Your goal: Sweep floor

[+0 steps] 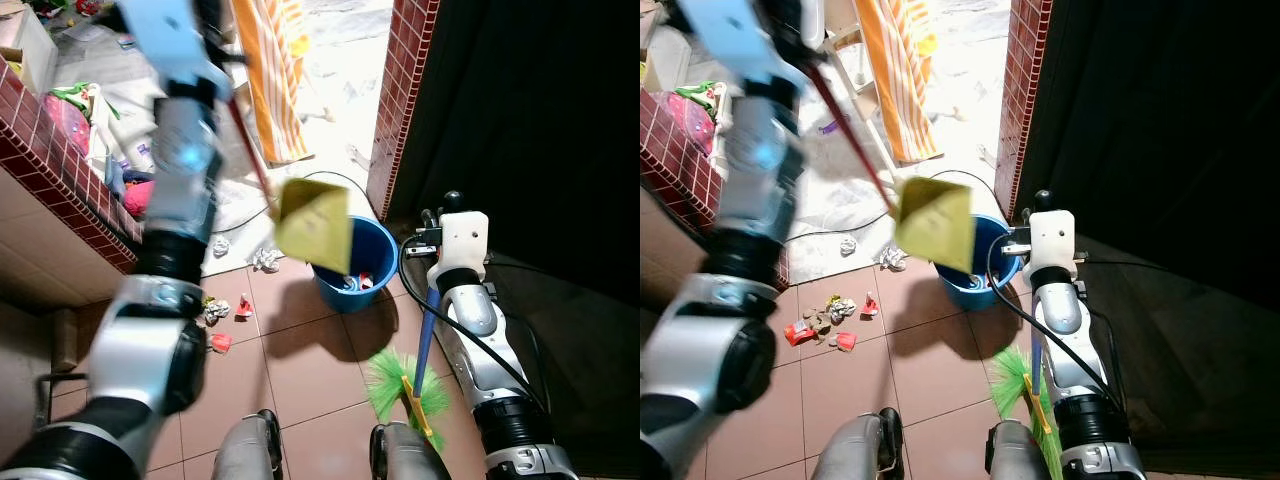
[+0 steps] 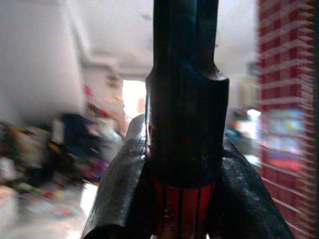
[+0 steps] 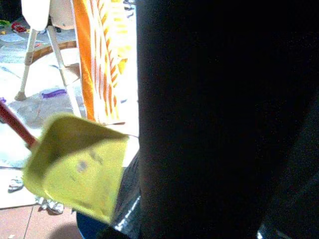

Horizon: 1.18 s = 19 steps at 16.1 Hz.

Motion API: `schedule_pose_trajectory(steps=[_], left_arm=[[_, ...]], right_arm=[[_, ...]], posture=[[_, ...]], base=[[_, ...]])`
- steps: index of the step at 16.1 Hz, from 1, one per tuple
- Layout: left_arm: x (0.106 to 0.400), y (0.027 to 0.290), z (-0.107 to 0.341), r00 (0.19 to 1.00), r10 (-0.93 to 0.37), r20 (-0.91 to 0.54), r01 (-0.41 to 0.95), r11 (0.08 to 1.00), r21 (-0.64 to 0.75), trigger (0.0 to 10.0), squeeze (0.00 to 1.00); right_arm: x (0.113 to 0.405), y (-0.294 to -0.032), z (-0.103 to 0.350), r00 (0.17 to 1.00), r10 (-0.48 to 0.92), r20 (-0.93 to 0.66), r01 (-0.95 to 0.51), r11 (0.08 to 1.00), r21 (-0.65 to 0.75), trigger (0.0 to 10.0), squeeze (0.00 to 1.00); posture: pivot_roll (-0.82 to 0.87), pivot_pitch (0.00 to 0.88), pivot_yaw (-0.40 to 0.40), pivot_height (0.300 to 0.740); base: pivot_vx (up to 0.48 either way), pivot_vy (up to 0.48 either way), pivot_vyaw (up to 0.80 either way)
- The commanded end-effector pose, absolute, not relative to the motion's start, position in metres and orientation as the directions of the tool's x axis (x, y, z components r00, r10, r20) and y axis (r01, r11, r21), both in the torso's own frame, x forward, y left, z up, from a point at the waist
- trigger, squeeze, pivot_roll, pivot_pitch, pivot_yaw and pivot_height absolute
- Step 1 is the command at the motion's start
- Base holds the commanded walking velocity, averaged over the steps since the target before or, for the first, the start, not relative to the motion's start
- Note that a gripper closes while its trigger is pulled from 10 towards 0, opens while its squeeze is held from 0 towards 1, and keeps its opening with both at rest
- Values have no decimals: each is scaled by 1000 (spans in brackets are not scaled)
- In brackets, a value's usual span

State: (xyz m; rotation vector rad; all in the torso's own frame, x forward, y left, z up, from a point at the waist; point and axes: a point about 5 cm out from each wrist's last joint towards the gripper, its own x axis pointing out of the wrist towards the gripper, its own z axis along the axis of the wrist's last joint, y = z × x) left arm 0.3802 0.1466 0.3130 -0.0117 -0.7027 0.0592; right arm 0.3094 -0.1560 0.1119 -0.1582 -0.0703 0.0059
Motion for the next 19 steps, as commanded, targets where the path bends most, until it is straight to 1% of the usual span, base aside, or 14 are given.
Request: schedule_pose_trajectory(steps=[1,3,4,5,7,8,9,13,14,15,16,18,19], left_arm=[[369,156,346,639,86,764,-114,993,-17,10000,0],[366,160,348,614,65,786,-161,986,44,10000,0],[365,162,347,615,68,786,-162,986,42,10000,0],[367,164,341,636,74,768,-185,981,59,10000,0],[372,172,317,707,109,699,-245,965,97,10000,0],[373,173,297,754,125,645,-251,962,107,10000,0],[371,174,266,808,135,573,-253,958,131,10000,0],[355,173,221,872,123,473,-238,953,190,10000,0],[352,171,204,902,133,411,-220,960,171,10000,0],[350,167,182,938,137,318,-192,970,147,10000,0],[348,162,166,959,130,253,-168,976,135,10000,0],[344,157,155,971,109,212,-129,988,82,10000,0],[341,151,135,984,95,153,-103,994,42,10000,0]], right_arm=[[312,-156,121,992,21,127,2,985,-174,10000,0],[312,-155,121,992,25,124,-3,985,-174,10000,0],[313,-155,120,992,26,121,-4,985,-174,10000,0],[313,-154,119,992,28,120,-7,985,-174,10000,0],[312,-153,118,992,32,118,-11,985,-173,10000,0],[312,-153,118,992,33,119,-13,985,-172,10000,0],[312,-153,118,992,34,118,-14,985,-170,10000,0],[311,-153,117,993,36,114,-17,985,-169,10000,0],[312,-152,117,993,41,114,-22,986,-167,10000,0],[314,-150,120,992,49,120,-31,989,-145,10000,0],[316,-148,124,990,58,127,-41,991,-130,10000,0],[317,-145,125,989,68,132,-52,992,-119,10000,0],[315,-142,124,988,86,130,-74,992,-100,10000,0]], posture=[[-113,121,43,740],[-107,123,39,740],[-105,123,38,740],[-99,123,36,740],[-96,123,38,740],[-94,123,39,740],[-93,126,39,740],[-85,129,36,740],[-85,129,36,740],[-80,127,37,740],[-80,127,37,740],[-79,121,38,740],[-75,116,38,740]], base=[[0,0,0],[0,0,0],[0,0,0],[0,0,0],[0,0,0],[0,0,0],[0,0,0],[0,0,0],[0,0,0],[0,0,0],[0,0,0],[0,0,0],[0,0,0]])
